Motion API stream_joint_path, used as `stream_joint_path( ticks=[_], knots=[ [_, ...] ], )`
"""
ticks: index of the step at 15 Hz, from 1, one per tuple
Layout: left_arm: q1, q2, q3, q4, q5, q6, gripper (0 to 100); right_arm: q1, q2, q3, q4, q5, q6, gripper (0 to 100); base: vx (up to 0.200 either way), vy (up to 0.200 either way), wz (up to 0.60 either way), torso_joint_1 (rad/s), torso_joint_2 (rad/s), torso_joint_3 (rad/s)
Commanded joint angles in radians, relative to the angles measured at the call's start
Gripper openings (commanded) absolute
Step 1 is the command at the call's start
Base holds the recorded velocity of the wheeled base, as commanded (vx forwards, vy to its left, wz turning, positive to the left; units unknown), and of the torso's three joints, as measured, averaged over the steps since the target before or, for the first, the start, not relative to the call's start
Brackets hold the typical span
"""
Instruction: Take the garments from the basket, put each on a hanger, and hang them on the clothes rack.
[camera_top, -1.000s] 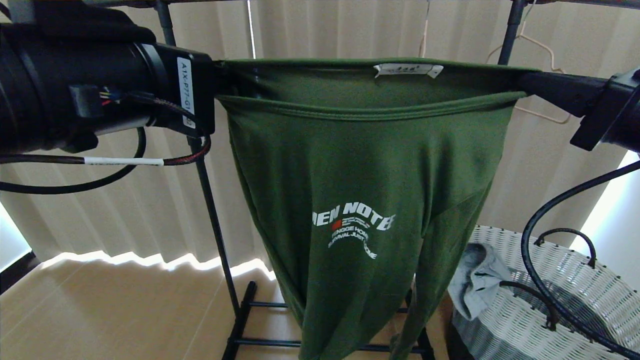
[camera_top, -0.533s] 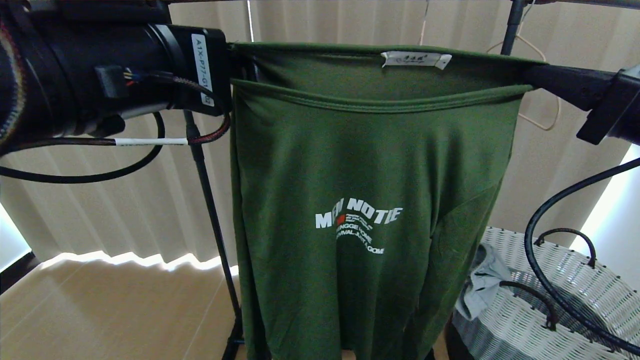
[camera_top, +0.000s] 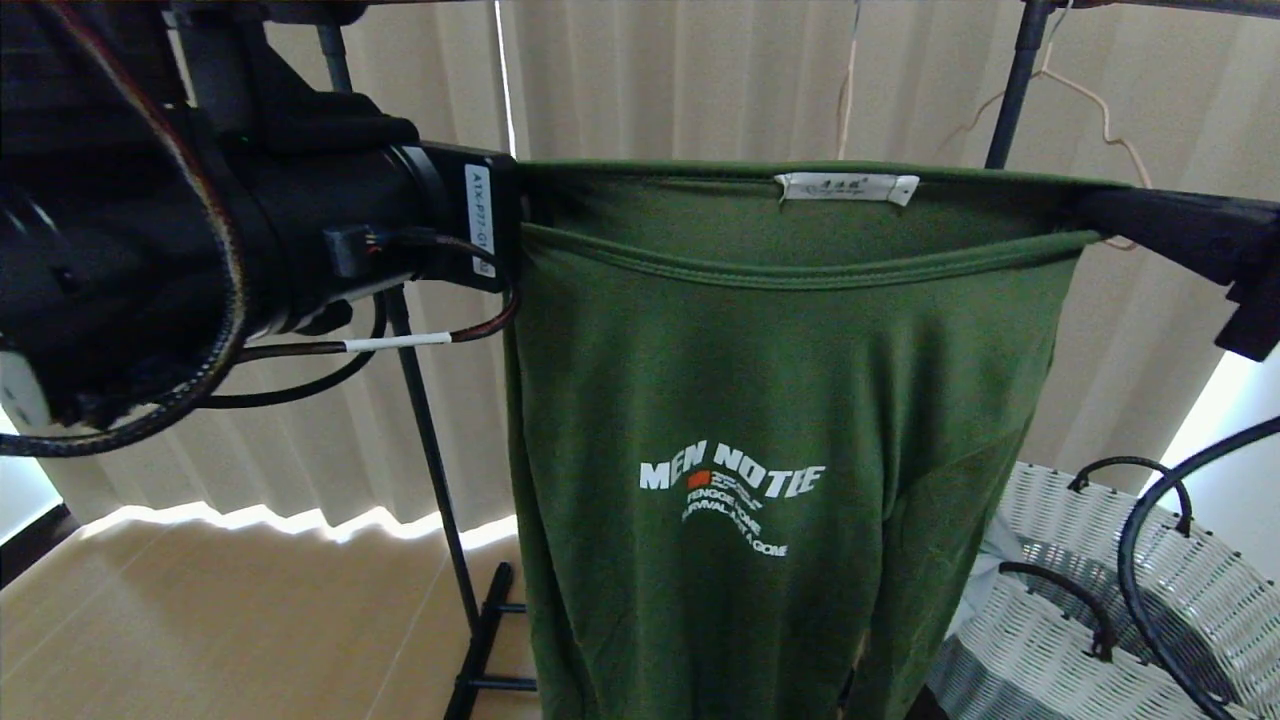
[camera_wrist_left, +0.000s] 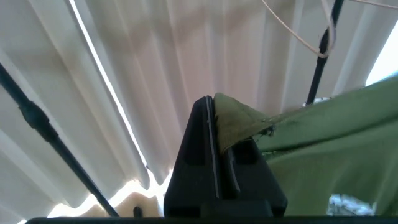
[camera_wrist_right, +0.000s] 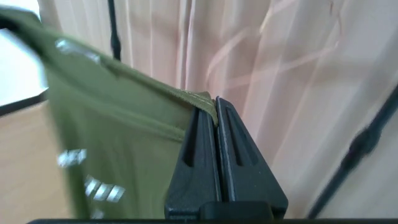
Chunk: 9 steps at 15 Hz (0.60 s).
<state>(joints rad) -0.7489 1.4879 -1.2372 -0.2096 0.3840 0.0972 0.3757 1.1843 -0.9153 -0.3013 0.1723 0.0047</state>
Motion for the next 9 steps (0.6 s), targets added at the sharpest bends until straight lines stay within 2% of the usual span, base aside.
stream_joint_path(
  ticks=[1,3,4,5,9],
  knots=[
    [0.002,0.055,-0.011,-0.013,0.001,-0.001,0,0.034,-0.110,-0.007,0.090,0.003,0.001,0,0.000,0.000,0.00,0.000,0.00,0.000],
    [0.003,0.083,-0.025,-0.027,0.001,-0.001,0,0.098,-0.166,-0.007,0.169,0.007,0.003,0,0.000,0.000,0.00,0.000,0.00,0.000],
    [0.010,0.115,-0.045,-0.051,0.010,-0.001,0,0.173,-0.209,-0.005,0.238,0.007,0.005,0,0.000,0.000,0.00,0.000,0.00,0.000],
    [0.010,0.126,-0.057,-0.057,0.015,-0.002,0,0.195,-0.218,-0.004,0.254,0.007,0.006,0,0.000,0.000,0.00,0.000,0.00,0.000],
    [0.010,0.134,-0.068,-0.057,0.015,-0.004,0,0.201,-0.203,0.003,0.249,0.004,0.005,0,0.000,0.000,0.00,0.000,0.00,0.000]
  ],
)
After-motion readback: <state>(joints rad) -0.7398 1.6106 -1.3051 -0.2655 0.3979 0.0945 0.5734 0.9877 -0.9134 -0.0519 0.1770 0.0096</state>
